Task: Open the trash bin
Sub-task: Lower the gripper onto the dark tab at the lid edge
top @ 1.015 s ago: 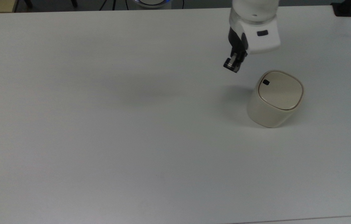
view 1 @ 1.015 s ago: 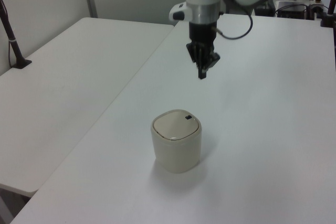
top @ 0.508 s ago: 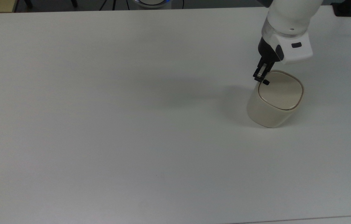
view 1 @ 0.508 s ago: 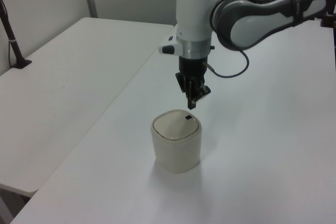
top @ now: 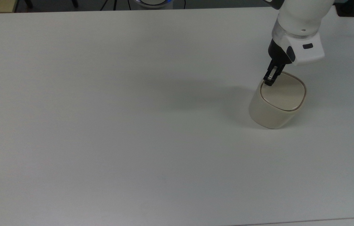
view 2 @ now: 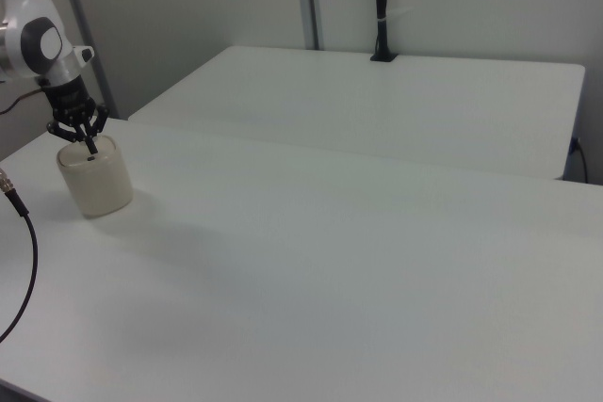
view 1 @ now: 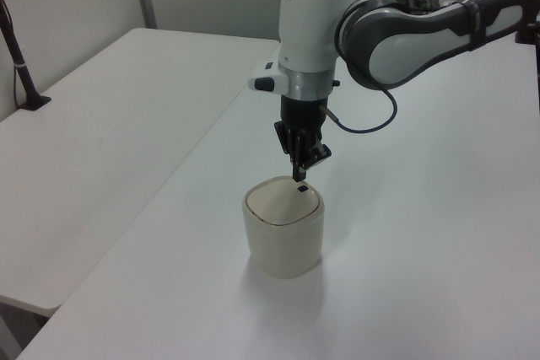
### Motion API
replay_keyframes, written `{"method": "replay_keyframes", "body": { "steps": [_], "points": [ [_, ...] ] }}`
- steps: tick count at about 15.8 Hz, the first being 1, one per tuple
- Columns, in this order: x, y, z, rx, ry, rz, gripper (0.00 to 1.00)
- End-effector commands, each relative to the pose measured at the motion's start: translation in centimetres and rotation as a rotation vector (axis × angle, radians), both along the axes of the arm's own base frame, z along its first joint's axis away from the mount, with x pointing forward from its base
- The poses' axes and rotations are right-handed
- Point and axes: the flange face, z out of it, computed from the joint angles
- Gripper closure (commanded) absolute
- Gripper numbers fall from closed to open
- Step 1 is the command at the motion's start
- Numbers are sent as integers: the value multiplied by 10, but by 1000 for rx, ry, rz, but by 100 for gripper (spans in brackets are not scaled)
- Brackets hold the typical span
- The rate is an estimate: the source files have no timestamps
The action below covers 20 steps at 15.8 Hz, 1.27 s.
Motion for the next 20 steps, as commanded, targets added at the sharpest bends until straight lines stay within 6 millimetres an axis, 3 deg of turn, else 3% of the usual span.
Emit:
{"method": "replay_keyframes", "body": {
  "steps": [1, 6, 13, 16, 19, 20],
  "points": [
    [1, 9, -10, -14, -11, -16, 100],
    [2, 10, -27, -38, 6, -24, 100],
    [-3, 16, -31, -46, 16, -40, 100],
    [-4, -2, -3, -51, 30, -82, 100],
    [-8, -36, 69, 9, -24, -121, 100],
    [-12, -48, 82, 8, -8, -133, 100]
  ]
}}
